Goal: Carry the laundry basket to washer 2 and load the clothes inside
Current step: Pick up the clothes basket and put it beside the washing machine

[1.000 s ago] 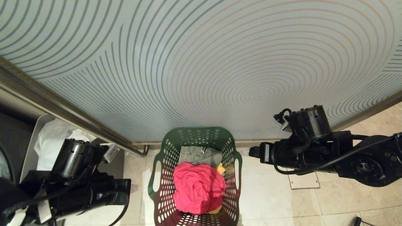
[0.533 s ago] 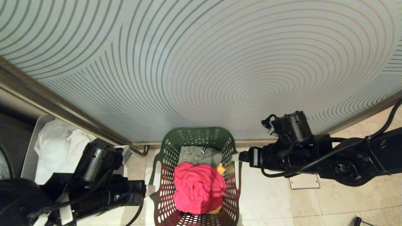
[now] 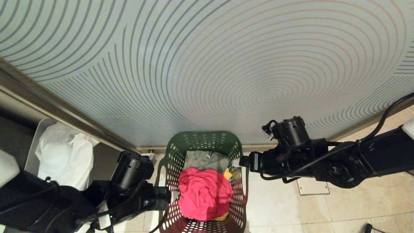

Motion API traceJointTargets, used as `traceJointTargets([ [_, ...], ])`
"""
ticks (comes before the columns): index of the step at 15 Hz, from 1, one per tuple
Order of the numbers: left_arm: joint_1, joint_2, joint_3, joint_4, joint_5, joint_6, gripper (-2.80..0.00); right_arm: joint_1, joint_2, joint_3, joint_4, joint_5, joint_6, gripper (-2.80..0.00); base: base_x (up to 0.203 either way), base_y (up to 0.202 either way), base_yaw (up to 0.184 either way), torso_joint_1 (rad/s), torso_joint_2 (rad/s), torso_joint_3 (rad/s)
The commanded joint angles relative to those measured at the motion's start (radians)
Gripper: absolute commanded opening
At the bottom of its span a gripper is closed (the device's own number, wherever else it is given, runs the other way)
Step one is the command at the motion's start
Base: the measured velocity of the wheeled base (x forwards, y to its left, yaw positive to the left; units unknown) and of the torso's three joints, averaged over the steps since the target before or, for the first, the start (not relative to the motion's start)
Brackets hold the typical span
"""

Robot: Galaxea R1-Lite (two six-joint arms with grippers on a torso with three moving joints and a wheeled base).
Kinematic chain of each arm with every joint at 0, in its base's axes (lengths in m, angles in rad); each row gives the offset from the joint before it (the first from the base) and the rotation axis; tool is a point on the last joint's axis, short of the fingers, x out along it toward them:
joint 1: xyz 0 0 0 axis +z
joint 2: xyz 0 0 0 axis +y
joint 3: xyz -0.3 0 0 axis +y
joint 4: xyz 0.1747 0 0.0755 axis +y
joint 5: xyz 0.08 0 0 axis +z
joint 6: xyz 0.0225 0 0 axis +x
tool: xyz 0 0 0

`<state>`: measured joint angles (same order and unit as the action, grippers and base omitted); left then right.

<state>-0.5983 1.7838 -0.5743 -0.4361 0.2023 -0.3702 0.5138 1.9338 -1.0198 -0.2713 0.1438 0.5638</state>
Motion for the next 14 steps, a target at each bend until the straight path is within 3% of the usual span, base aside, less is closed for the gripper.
traceJointTargets([
  [1,-0.01,0.05,-0.007,-0.022,0.002,-0.002,0.0,0.0,0.02,-0.014,-0.002,0.004,0.011,0.0,0.0,0.0,0.0,0.0,0.0,0.0],
  [6,-0.032,0.133,-0.07,-0.045,0.0,-0.033,0.0,0.0,0.116,-0.021,-0.126,0.038,0.013,0.0,0.0,0.0,0.0,0.0,0.0,0.0],
  [10,-0.044,0.203,-0.127,-0.078,0.007,-0.044,0.0,0.003,0.156,-0.061,-0.132,0.045,0.015,0.0,0.0,0.0,0.0,0.0,0.0,0.0],
  [14,-0.057,0.11,-0.124,-0.043,0.067,-0.026,0.0,0.015,0.149,-0.071,-0.128,0.043,0.016,0.0,0.0,0.0,0.0,0.0,0.0,0.0],
])
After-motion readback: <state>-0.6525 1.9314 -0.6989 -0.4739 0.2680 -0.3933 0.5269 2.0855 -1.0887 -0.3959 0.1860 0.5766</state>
